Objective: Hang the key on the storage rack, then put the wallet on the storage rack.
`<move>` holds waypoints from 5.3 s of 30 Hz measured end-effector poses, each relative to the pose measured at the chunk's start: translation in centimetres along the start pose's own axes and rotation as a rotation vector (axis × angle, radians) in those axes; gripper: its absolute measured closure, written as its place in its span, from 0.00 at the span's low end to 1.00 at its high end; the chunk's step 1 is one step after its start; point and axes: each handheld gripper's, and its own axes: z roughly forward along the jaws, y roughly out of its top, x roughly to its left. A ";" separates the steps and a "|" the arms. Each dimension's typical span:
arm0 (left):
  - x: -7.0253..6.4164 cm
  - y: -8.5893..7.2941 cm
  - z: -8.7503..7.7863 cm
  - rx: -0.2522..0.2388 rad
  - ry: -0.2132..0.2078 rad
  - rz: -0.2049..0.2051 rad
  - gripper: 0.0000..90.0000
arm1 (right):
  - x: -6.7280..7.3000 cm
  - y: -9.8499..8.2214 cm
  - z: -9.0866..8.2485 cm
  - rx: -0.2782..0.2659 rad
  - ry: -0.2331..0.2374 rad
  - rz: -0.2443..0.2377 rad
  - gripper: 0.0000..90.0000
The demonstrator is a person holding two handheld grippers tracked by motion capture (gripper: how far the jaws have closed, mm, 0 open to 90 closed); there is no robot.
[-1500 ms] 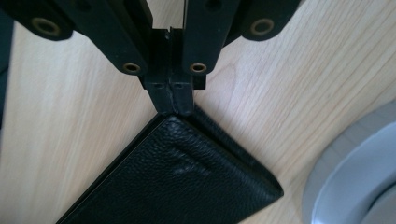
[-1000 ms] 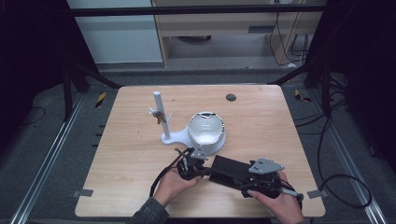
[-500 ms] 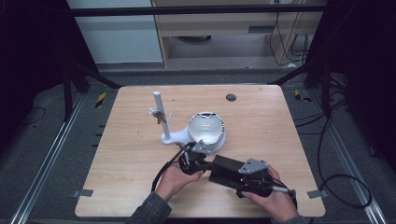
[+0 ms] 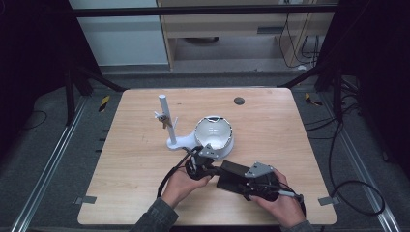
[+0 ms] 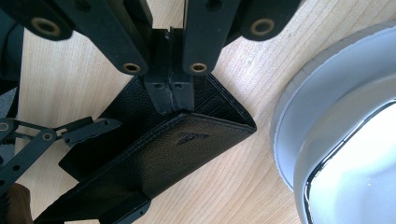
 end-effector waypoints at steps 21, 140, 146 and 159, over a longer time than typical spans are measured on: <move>0.0 0.5 0.0 0.009 0.003 -0.001 1.00 | -0.2 0.1 0.0 0.021 -0.062 -0.028 0.50; 1.3 10.2 -16.7 -0.080 0.126 -0.018 0.90 | -4.9 -4.7 -1.1 -0.193 -0.074 0.285 0.16; 2.7 11.1 -16.7 -0.093 0.156 -0.042 0.90 | -5.7 -5.2 -1.2 -0.169 -0.127 0.325 0.17; 4.9 11.4 -15.0 -0.097 0.218 -0.106 0.90 | -6.5 -5.8 -1.2 -0.141 -0.162 0.377 0.17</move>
